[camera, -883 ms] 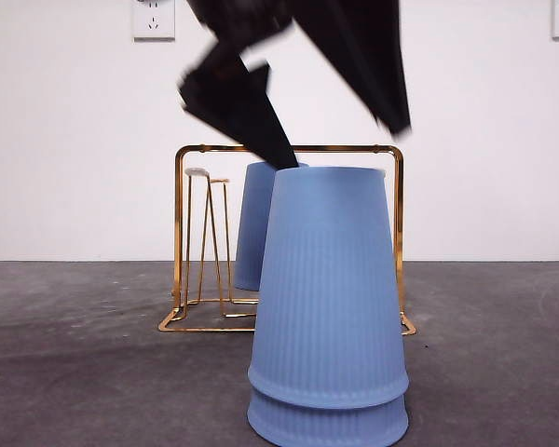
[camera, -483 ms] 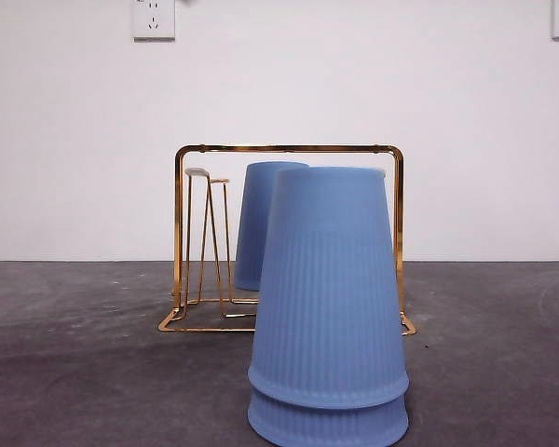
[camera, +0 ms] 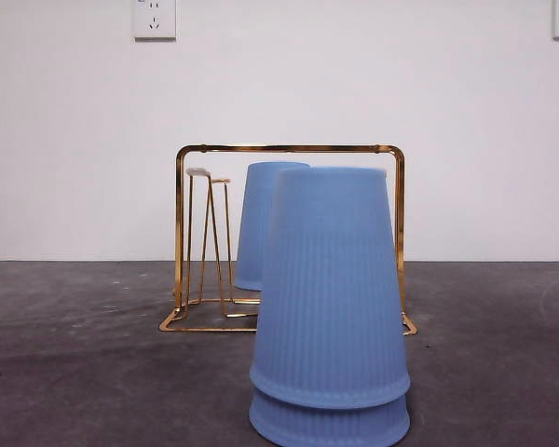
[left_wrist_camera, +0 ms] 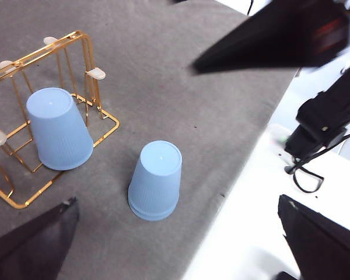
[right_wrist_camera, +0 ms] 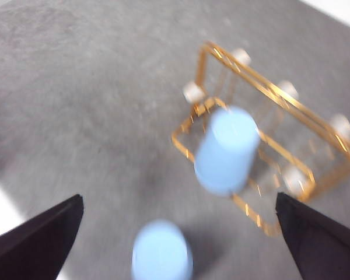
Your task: The left arm pick up the left cup on cup holder and place it on desk, then the right arm insert the right cup into the first cup, and then the left arm insert the mid cup into the first cup
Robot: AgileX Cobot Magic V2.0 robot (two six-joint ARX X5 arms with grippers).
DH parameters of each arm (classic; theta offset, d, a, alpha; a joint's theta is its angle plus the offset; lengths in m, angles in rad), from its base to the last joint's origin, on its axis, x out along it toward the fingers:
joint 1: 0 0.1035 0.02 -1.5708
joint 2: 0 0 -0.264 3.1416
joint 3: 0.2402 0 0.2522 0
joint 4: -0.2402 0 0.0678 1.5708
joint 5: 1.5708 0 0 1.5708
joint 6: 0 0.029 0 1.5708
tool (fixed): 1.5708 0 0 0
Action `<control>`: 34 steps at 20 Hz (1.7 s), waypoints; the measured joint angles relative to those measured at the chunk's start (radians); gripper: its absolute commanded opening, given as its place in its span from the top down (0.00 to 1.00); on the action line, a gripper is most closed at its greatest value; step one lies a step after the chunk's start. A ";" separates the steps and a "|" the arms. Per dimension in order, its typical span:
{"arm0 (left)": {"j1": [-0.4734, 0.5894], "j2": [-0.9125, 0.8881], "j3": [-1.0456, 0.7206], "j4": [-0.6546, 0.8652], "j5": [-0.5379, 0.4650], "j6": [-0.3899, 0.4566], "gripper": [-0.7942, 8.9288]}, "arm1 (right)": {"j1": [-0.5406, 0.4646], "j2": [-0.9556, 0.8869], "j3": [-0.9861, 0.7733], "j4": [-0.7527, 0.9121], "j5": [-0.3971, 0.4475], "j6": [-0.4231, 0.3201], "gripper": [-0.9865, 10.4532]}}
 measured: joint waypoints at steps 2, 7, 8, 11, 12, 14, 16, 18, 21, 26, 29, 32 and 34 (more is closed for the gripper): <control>0.000 -0.050 0.000 -0.035 0.000 -0.027 0.37 | -0.032 0.086 0.000 0.094 0.000 -0.031 0.45; 0.000 -0.156 0.000 -0.099 -0.028 -0.058 0.37 | -0.145 0.280 0.000 0.231 -0.064 -0.058 0.45; 0.000 -0.169 0.000 -0.103 -0.046 -0.061 0.37 | -0.167 0.307 0.000 0.245 -0.079 -0.060 0.45; -0.001 -0.190 0.000 -0.115 -0.080 -0.063 0.37 | -0.222 0.382 0.000 0.262 -0.086 -0.060 0.45; -0.001 -0.192 0.000 -0.119 -0.080 -0.064 0.37 | -0.237 0.399 0.000 0.262 -0.098 -0.060 0.45; -0.001 -0.193 0.000 -0.118 -0.080 -0.064 0.37 | -0.259 0.431 0.000 0.270 -0.129 -0.060 0.45; -0.001 -0.193 0.000 -0.118 -0.080 -0.064 0.37 | -0.264 0.452 0.000 0.294 -0.139 -0.061 0.45; -0.001 -0.193 0.000 -0.118 -0.080 -0.064 0.37 | -0.270 0.468 0.000 0.304 -0.177 -0.060 0.45; -0.001 -0.193 0.000 -0.118 -0.081 -0.064 0.37 | -0.272 0.487 0.000 0.305 -0.180 -0.060 0.45; -0.001 -0.193 0.000 -0.118 -0.081 -0.064 0.37 | -0.288 0.491 0.000 0.306 -0.179 -0.059 0.45; -0.001 -0.193 0.000 -0.118 -0.081 -0.064 0.37 | -0.299 0.512 0.000 0.307 -0.179 -0.058 0.45; -0.001 -0.193 0.000 -0.118 -0.081 -0.065 0.37 | -0.302 0.534 0.000 0.312 -0.180 -0.058 0.53; -0.001 -0.193 0.000 -0.118 -0.081 -0.068 0.37 | -0.302 0.538 0.000 0.314 -0.180 -0.058 0.61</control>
